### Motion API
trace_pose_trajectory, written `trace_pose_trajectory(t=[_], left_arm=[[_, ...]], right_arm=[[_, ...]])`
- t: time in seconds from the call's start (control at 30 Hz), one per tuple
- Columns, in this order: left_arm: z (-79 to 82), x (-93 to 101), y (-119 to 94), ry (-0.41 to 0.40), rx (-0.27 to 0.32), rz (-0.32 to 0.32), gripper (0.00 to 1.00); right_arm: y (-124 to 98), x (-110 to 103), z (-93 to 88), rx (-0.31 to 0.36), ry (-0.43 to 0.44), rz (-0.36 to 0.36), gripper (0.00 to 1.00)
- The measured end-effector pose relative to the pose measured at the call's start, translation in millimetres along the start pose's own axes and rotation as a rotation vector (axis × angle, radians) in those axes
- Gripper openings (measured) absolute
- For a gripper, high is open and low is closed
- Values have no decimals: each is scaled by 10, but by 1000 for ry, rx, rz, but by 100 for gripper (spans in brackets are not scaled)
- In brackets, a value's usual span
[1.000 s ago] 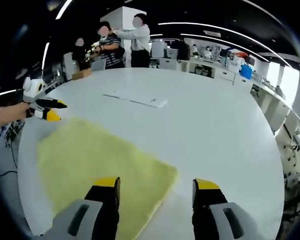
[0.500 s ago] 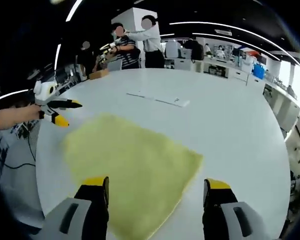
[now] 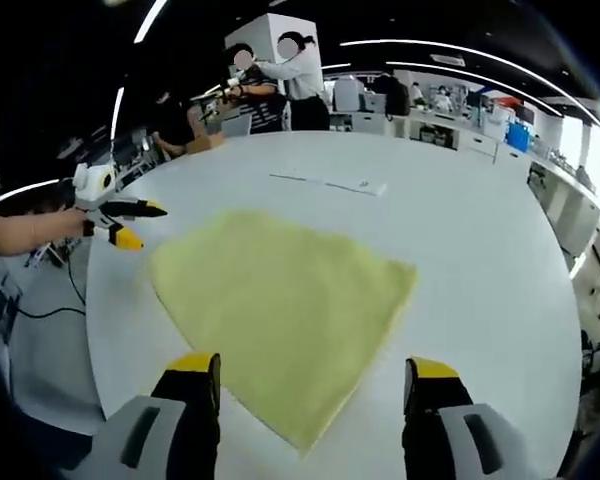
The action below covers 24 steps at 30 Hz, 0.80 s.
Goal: Fold the garment on the visible template until the final outline fits inside the template.
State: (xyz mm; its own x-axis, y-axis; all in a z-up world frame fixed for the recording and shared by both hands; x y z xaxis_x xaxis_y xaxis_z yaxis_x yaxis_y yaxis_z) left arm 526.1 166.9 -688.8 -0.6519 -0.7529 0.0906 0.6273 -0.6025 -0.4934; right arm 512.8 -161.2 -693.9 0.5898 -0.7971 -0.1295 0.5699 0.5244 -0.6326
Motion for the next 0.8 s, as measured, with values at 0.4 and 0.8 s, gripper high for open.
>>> trace_pose_trajectory(t=[0.4,0.8], left_arm=[[-244,229,-65,-26,-19,3,48],[-462,251,-95,-183,16,101,20]], right_arm=[[-89,-98,-321,-29,45,-1,60],[-132,-32,-602,-10,124,-47,34]])
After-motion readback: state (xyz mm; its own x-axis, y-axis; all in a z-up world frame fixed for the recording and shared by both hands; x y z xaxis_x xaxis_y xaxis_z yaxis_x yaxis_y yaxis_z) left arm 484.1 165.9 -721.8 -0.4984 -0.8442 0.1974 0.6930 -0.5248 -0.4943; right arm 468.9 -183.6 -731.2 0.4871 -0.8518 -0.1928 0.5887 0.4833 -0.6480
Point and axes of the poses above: the point that each gripper's makers call its tool centre point, and the gripper's own axes: y roughly forward along the fingers, x roughly to its right, z roughly out of its top, the point moved 1 cm from there along -y, roughly backward along the fingers, and after that the axes turned 5 degrees about x, right-handed, at the moved point
